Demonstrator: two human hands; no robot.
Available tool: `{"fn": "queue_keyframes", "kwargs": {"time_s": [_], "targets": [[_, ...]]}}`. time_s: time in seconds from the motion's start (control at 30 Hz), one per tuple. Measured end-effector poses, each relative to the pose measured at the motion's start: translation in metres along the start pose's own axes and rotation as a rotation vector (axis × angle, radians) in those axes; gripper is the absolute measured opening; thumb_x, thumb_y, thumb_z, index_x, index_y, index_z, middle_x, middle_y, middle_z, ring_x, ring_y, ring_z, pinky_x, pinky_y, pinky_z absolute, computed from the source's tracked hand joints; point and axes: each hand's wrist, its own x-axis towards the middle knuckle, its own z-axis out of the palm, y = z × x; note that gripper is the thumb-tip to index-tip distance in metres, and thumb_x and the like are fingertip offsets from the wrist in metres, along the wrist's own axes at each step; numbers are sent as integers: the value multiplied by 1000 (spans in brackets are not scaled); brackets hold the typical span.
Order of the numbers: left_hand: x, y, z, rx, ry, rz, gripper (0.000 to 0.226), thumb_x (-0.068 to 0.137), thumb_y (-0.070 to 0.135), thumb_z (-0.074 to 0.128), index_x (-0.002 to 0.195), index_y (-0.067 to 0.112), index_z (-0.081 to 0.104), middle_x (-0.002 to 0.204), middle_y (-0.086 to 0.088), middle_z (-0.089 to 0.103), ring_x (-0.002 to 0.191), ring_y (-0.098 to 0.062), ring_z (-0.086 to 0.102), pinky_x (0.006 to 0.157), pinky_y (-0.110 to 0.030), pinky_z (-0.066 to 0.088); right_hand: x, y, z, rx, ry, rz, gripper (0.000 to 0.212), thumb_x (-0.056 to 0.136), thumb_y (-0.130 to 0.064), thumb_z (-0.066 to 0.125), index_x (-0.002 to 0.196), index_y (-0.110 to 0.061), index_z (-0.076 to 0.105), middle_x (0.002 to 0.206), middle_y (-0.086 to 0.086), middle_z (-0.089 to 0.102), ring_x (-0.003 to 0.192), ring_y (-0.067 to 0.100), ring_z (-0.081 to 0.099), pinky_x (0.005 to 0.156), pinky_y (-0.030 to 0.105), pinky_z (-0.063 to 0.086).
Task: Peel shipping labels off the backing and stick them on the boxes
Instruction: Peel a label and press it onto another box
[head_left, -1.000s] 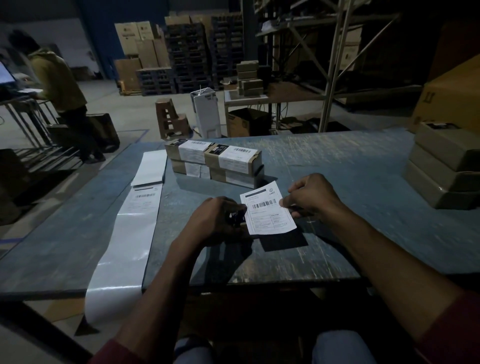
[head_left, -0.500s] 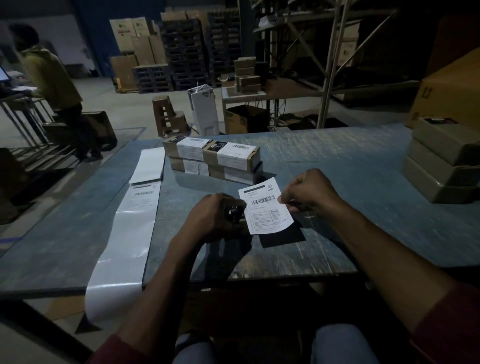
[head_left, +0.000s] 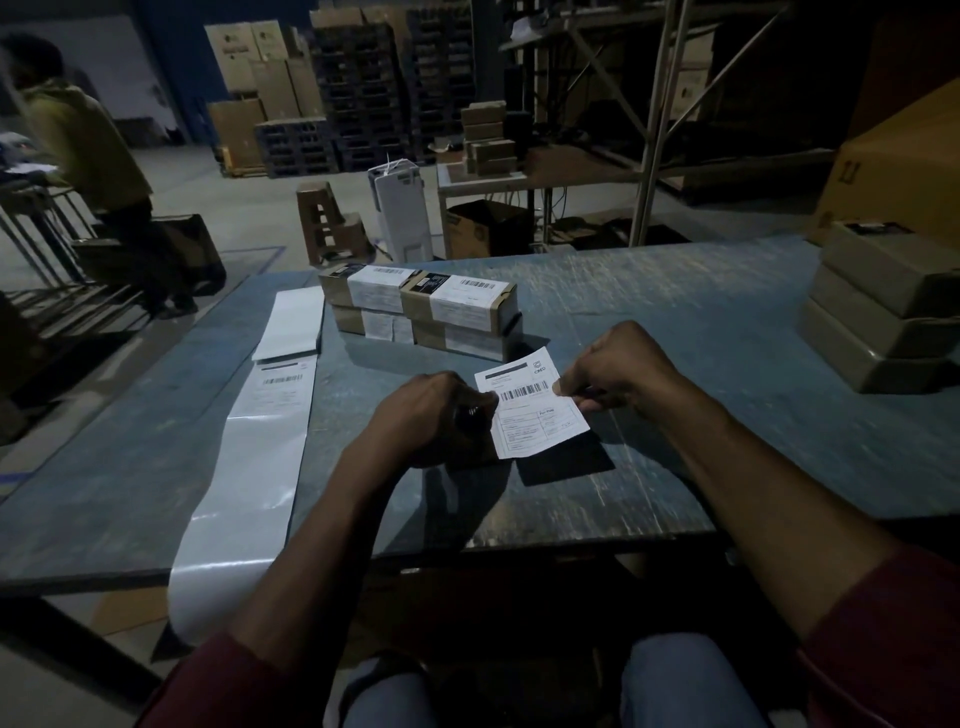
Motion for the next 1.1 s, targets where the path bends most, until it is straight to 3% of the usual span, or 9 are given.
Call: {"fn": "queue_keyframes", "kwargs": {"time_s": [0.2,0.33,0.5,0.63,0.7,0.8,0.87,1.0,1.1], "targets": [[-2,-2,5,6,15,-19,45,98,49,64,141,41,60,128,-1,64,108,-23,64,83,-40,57,0,0,1,-121,13,-26,24,66,-5,96,76,6,77,67,18,76,65,29,77,73,46,67],[-4,-2,3,19,21,-8,48,97,44,67,144,42,57,134,-4,62,116,-26,62,88,-38,55,-1,4,-7,-316,73,-10,44,57,-35,103,73,-2,79,64,7,76,68,25,78,73,44,66],[-19,3,2,-95,79,32,48,92,40,74,138,27,67,131,-7,65,113,-28,62,84,-30,44,-2,21,-17,61,-108,36,66,58,-22,100,110,5,71,98,24,78,80,30,73,75,44,63],[-28,1,0,-85,246,10,83,79,35,87,152,21,51,140,-7,61,117,-27,55,90,-37,45,-3,26,-17,297,-299,71,68,68,-51,91,113,-5,68,105,12,78,90,31,66,85,48,55],[-31,6,0,-88,336,29,94,74,33,93,154,17,47,141,-6,60,116,-24,52,91,-36,46,-3,23,-16,306,-425,23,55,72,-49,88,107,-11,70,101,9,74,87,28,63,80,46,48],[-34,11,-3,-88,455,72,100,69,36,95,154,17,47,142,-5,58,119,-25,53,95,-42,52,-4,15,-19,287,-455,-99,42,74,-31,89,111,-15,77,110,8,79,100,32,75,79,43,62],[-36,6,-8,-128,397,66,109,67,39,96,159,27,38,149,-1,49,131,-23,46,105,-46,49,-10,10,-23,291,-436,-156,45,75,-24,89,117,-18,75,111,9,80,105,32,76,73,40,64],[-37,6,-26,-765,246,-71,102,68,35,95,152,53,39,157,10,42,145,-12,39,117,-43,38,-20,7,-31,347,-413,-242,55,66,-16,91,118,-18,73,109,6,81,98,27,79,74,44,64],[-27,24,-33,-1139,253,-310,96,63,48,92,148,44,49,143,1,59,125,-17,60,104,-53,53,-26,1,-32,337,-409,-310,56,66,-14,90,118,-18,71,108,5,81,98,26,79,72,43,63]]}}
